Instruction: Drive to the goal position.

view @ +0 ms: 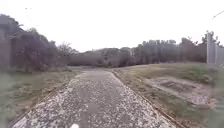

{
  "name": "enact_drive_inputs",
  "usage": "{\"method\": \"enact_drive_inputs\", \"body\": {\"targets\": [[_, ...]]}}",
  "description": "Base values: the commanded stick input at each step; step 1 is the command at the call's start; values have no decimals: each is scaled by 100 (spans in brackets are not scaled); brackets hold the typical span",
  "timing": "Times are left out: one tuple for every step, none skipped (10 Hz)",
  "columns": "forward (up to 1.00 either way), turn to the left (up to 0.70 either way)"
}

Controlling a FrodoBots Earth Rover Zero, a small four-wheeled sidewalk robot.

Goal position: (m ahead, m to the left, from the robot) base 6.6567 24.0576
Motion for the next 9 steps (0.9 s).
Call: {"method": "enact_drive_inputs", "body": {"targets": [[70,32],[70,16],[70,0],[70,16],[70,32],[70,35],[70,35],[70,35],[70,35]]}}
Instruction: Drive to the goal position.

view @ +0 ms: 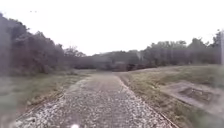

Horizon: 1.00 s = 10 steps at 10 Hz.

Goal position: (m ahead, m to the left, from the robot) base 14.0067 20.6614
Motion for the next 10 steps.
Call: {"method": "enact_drive_inputs", "body": {"targets": [[70,32],[70,16],[70,0],[70,0],[70,0],[70,0],[70,0],[70,0],[70,0],[70,0]]}}
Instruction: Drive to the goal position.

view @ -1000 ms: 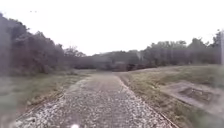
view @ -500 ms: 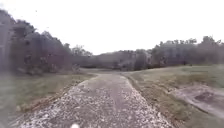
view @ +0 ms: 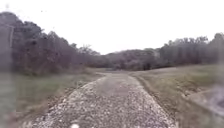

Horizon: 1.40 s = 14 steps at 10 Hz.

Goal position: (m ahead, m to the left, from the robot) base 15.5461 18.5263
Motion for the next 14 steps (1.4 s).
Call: {"method": "enact_drive_inputs", "body": {"targets": [[70,0],[70,0],[70,0],[70,0],[70,0],[70,0],[70,0],[70,0],[70,0],[70,0],[70,0],[70,0],[70,0],[70,0]]}}
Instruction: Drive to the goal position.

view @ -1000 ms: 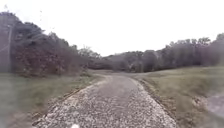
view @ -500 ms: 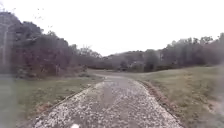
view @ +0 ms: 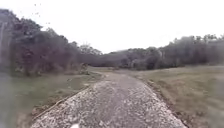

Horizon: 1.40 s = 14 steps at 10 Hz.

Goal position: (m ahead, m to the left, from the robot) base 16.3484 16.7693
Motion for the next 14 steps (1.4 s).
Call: {"method": "enact_drive_inputs", "body": {"targets": [[70,0],[70,0],[70,0],[70,0],[70,0],[70,0],[70,0],[70,0],[70,0],[70,0],[70,0],[70,0],[70,0],[70,0]]}}
